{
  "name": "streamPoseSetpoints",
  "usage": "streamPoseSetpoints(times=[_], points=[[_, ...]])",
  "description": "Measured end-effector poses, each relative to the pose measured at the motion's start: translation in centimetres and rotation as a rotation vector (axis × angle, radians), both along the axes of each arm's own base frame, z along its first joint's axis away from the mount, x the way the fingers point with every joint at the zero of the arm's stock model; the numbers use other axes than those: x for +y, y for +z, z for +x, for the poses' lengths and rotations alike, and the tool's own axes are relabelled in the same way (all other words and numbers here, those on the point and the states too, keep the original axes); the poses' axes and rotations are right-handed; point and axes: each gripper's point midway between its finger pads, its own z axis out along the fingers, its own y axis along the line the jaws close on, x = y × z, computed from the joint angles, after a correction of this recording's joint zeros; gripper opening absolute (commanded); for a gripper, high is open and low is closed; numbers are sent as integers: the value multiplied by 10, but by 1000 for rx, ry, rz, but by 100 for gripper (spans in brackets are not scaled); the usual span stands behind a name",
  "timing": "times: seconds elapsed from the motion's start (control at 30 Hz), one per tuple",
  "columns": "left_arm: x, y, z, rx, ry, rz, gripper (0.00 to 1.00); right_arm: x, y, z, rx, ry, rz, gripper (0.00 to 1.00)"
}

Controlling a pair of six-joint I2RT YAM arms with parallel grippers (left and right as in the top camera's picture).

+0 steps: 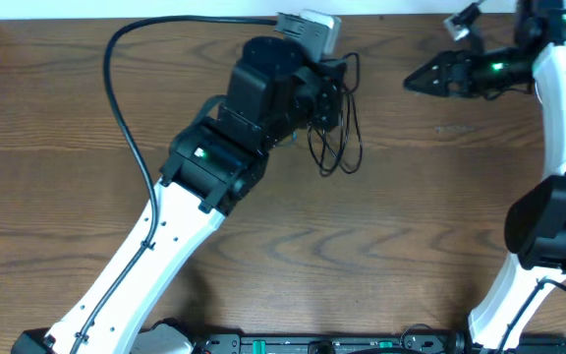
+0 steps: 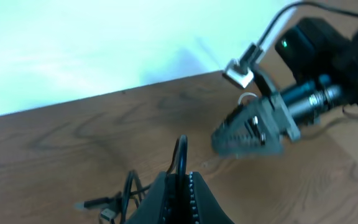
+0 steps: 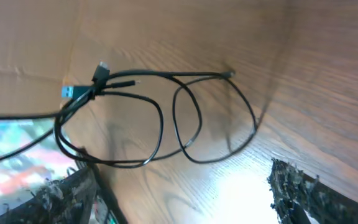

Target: Untangle cables

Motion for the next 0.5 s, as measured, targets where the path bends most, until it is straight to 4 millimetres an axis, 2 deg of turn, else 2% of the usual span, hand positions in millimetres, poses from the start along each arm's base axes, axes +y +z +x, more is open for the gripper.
streamPoseSetpoints(times=[0.17,0.3,0.5], points=[[11,0,7,43,56,-53,7,35,-8,0,-23,61,-45,80],[13,0,9,62,75,-78,7,58,-30,0,31,46,-107,80],[14,1,10,73,85,-95,7,96,-71,-16,147,23,-179,80]])
